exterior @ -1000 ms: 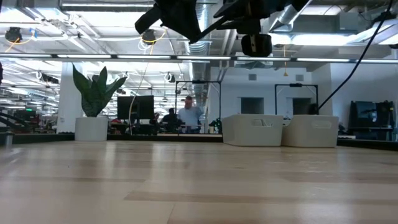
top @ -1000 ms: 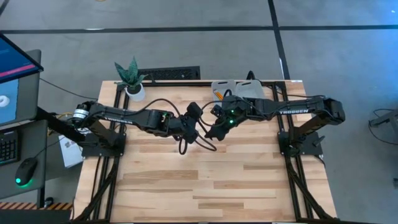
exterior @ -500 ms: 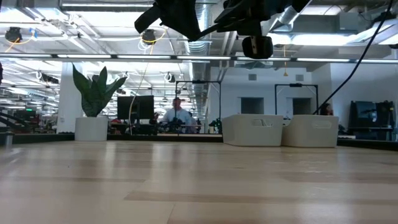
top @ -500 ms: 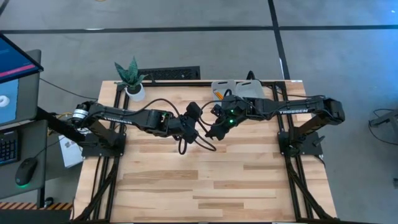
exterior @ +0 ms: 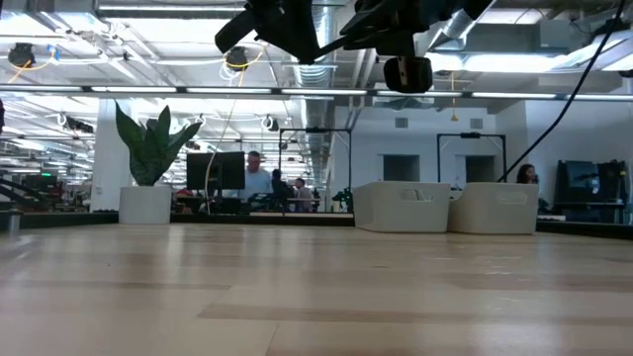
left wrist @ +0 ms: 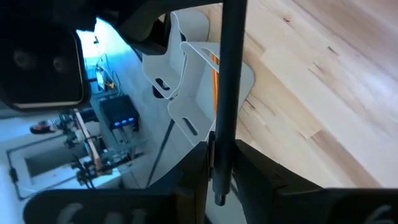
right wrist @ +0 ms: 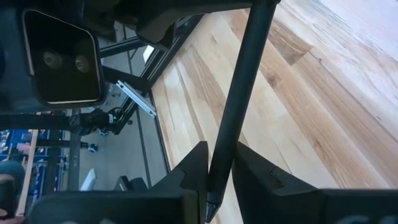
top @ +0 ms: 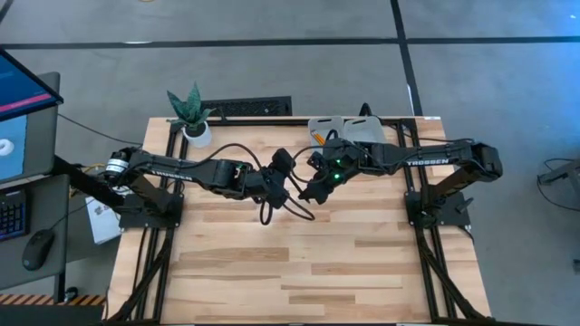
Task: Sort pens & pencils
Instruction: Put the black pen into the right gray bin
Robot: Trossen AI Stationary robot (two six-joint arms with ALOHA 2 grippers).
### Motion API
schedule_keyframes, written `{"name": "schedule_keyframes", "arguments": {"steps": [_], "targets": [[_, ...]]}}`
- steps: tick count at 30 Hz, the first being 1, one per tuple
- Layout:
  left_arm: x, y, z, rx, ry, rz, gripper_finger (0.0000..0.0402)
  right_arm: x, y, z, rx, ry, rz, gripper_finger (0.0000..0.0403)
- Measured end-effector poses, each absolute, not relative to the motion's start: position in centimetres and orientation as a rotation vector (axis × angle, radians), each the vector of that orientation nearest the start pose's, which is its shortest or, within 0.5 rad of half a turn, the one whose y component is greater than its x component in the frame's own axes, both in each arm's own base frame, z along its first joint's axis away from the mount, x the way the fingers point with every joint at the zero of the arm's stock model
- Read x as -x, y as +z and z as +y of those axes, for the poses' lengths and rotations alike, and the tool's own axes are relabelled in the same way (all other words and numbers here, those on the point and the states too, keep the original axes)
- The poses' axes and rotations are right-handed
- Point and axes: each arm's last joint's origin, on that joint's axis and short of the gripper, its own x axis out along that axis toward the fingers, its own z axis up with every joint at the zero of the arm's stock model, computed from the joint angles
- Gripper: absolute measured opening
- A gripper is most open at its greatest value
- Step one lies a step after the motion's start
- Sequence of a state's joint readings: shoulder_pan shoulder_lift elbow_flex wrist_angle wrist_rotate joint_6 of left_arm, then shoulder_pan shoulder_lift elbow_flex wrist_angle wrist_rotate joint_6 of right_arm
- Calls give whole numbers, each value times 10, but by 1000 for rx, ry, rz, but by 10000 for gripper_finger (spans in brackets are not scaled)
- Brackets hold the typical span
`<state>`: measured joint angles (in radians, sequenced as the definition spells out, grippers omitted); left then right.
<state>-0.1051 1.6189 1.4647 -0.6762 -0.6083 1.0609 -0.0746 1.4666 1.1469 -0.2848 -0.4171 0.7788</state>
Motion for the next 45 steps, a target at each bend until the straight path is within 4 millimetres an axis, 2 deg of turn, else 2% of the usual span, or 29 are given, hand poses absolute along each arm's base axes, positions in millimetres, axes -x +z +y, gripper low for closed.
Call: {"name": "schedule_keyframes", "arguments": {"steps": [5,15,18,26,36,45], "targets": [[-346,321,-20,-1328,-19,993,62,-322,293,-12,-894,89,691,82],[-346,321,-20,-1293,-4,989,64,-322,293,-12,-893,90,692,82],[-347,318,-20,-1272,-14,995,79,-322,298,-11,-876,122,664,79],[-346,318,-20,-1254,-11,985,129,-322,295,-12,-886,100,684,72],[-346,319,-19,-1273,35,1006,137,-322,294,-12,-891,96,688,73],[-331,336,-16,-1222,87,976,137,-321,294,-12,-894,93,694,74]]}}
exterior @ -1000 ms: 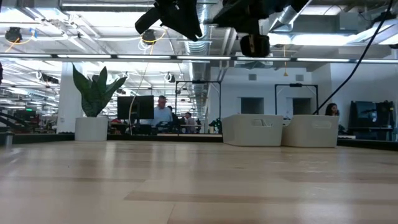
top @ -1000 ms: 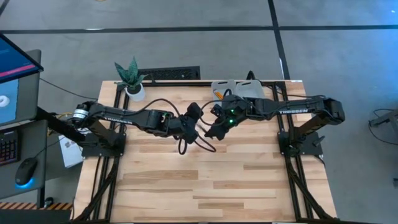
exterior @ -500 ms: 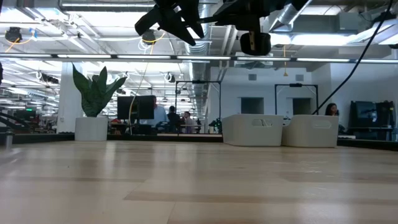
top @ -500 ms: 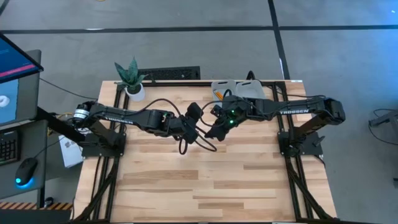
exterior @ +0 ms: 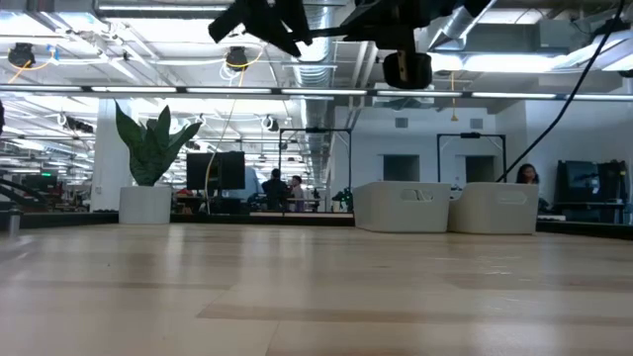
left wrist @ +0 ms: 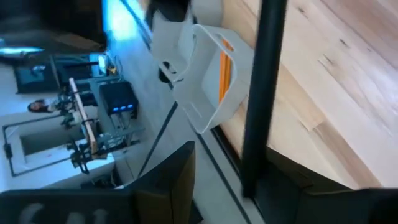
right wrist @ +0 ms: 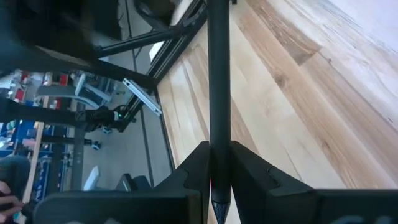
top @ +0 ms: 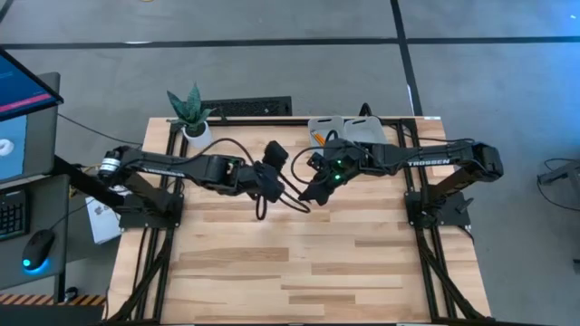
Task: Sort pens & pencils
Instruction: Put the black pen into the right gray bin
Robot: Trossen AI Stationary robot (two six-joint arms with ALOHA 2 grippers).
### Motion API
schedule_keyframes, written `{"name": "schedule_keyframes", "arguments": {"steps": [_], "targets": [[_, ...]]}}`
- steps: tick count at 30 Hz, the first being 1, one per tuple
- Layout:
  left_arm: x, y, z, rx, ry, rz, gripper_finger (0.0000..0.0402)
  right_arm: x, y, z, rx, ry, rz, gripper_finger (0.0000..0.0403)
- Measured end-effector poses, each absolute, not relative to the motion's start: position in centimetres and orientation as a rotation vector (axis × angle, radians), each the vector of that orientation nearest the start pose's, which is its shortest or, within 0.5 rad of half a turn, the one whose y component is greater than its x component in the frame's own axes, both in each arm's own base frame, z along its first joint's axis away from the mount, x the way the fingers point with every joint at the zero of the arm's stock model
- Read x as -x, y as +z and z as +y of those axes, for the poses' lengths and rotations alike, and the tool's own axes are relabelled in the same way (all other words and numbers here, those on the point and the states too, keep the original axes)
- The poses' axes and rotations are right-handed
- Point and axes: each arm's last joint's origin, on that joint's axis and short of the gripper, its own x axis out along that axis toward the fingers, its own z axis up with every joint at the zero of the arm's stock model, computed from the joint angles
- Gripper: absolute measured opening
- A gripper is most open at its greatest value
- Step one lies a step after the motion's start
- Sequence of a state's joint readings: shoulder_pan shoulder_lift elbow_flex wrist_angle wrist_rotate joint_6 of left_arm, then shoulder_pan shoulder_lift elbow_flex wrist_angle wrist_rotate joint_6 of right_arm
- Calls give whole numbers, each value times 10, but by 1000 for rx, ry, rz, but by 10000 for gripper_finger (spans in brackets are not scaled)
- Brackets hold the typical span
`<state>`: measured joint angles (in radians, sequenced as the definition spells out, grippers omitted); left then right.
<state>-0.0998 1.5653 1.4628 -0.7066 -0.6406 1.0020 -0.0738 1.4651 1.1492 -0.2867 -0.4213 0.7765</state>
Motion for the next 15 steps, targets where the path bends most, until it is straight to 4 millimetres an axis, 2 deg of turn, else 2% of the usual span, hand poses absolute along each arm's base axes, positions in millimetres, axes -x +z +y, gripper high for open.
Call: {"name": "schedule_keyframes", "arguments": {"steps": [9,15], "targets": [[-299,361,-9,-1151,233,999,137,-320,291,-13,-882,83,713,74],[-278,375,-3,-1044,358,983,137,-319,291,-24,-887,53,698,74]]}}
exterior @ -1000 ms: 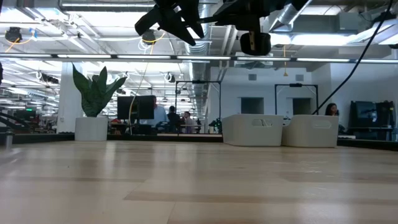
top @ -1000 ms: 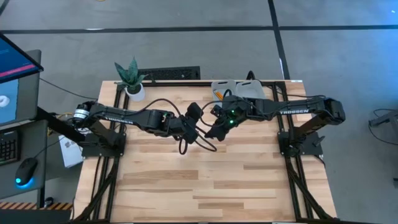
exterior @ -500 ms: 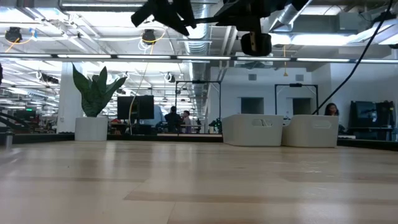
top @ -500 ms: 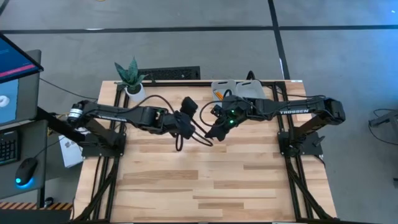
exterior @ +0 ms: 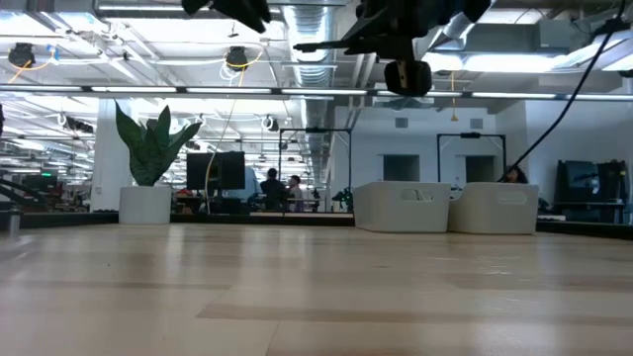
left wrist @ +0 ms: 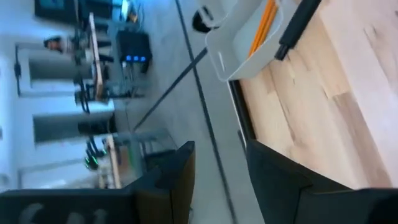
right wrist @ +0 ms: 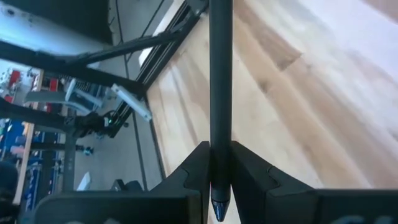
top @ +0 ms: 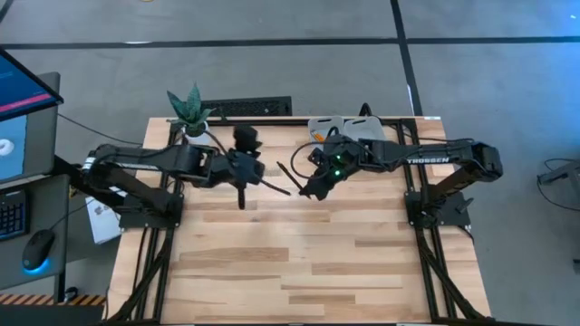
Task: Sort pens & pencils
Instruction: Put the black pen into the right gray bin
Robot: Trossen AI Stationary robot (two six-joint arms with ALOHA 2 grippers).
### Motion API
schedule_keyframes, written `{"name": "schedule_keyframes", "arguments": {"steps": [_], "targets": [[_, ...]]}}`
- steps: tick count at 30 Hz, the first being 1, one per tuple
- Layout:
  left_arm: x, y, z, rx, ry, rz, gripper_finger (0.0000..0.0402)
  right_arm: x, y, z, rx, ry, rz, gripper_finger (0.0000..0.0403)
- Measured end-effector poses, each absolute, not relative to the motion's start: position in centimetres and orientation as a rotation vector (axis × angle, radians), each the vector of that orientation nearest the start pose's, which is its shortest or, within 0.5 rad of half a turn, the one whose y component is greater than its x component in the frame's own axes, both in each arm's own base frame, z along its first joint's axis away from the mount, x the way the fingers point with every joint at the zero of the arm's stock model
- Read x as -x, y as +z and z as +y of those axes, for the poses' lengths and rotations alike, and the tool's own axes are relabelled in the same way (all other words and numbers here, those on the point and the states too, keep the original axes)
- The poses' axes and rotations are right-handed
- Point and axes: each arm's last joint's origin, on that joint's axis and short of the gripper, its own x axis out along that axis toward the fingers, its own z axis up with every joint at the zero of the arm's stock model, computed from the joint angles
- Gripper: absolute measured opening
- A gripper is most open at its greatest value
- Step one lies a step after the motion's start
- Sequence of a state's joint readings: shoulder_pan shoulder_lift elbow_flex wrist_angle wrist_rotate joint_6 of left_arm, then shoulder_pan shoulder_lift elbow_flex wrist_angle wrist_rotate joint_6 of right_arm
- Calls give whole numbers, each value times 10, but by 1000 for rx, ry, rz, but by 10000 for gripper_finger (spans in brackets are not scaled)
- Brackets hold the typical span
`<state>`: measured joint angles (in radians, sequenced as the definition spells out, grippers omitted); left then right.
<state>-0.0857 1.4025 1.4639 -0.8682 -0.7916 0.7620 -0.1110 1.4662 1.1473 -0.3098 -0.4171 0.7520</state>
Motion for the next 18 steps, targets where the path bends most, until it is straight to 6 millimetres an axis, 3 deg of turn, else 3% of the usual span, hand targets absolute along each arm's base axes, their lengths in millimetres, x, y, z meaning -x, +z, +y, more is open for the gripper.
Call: {"name": "schedule_keyframes", "arguments": {"steps": [10,18], "targets": [[-234,400,5,-546,542,809,137,-313,290,-64,-910,-52,649,74],[-200,413,7,-192,655,669,137,-294,299,-101,-943,-165,585,74]]}}
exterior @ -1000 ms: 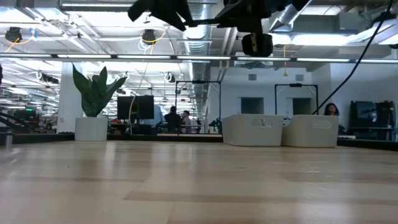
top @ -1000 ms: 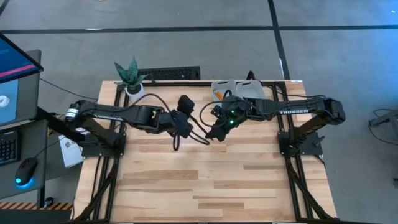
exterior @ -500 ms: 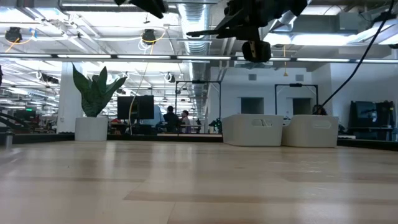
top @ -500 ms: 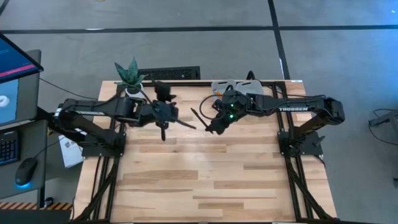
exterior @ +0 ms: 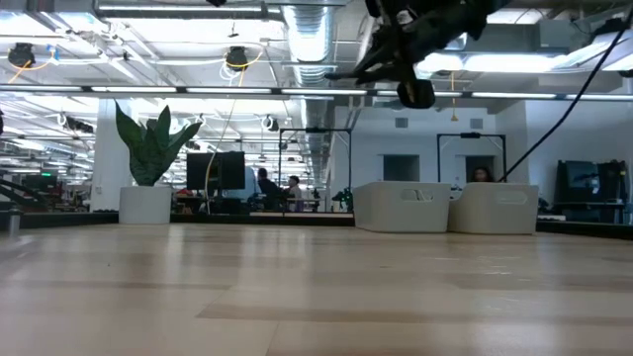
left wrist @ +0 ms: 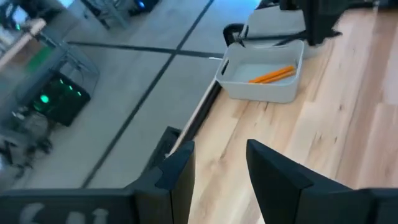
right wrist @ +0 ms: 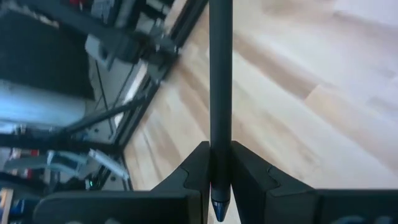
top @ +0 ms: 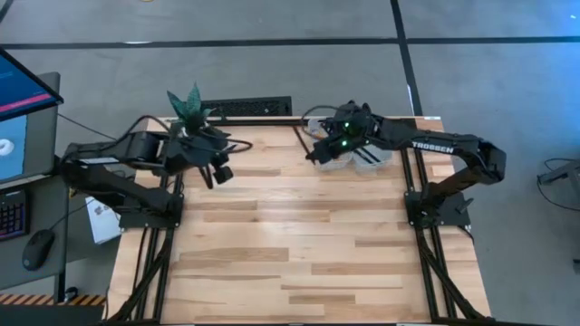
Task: Sort pens & pencils
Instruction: Put the black pen into the right gray bin
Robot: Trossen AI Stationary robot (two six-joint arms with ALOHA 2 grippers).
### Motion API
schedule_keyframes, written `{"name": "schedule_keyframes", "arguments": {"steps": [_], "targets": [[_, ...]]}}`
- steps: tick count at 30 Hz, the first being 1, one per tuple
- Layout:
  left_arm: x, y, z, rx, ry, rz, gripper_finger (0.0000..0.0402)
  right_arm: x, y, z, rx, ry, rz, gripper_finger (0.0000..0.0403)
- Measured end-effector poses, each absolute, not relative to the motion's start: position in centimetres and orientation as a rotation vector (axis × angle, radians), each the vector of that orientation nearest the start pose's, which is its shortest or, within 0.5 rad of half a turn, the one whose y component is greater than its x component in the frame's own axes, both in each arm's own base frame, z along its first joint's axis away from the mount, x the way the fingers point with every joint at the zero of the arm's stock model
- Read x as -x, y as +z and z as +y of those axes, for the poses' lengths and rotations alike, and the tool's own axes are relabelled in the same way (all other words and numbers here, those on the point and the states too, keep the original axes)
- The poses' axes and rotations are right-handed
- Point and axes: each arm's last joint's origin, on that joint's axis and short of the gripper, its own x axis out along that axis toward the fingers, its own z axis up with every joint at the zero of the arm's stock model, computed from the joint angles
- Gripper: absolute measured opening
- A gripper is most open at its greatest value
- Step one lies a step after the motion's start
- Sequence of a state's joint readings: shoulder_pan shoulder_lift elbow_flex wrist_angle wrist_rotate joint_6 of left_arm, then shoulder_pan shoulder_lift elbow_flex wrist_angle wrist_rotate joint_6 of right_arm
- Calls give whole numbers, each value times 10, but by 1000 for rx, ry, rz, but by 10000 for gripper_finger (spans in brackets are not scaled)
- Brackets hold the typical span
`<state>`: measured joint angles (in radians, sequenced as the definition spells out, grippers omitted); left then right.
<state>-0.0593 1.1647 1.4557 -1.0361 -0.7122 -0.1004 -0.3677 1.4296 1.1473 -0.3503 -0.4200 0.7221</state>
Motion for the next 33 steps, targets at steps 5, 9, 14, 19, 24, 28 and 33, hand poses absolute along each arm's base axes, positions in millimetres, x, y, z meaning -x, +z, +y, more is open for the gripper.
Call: {"name": "schedule_keyframes", "arguments": {"steps": [5,9,14,19,24,28,33], "targets": [[-181,411,8,-123,671,595,137,-277,307,-116,-941,-222,554,74],[-167,409,9,-84,668,459,137,-262,313,-123,-953,-295,554,74],[-151,398,14,-72,724,344,137,-243,316,-132,-937,-409,566,74],[-140,374,19,-32,795,281,137,-224,309,-145,-913,-554,647,74],[-140,345,22,22,825,279,137,-208,299,-159,-891,-684,737,74],[-145,324,24,54,844,282,137,-196,294,-166,-903,-739,772,74],[-151,303,25,80,856,284,137,-184,291,-172,-900,-808,834,74]]}}
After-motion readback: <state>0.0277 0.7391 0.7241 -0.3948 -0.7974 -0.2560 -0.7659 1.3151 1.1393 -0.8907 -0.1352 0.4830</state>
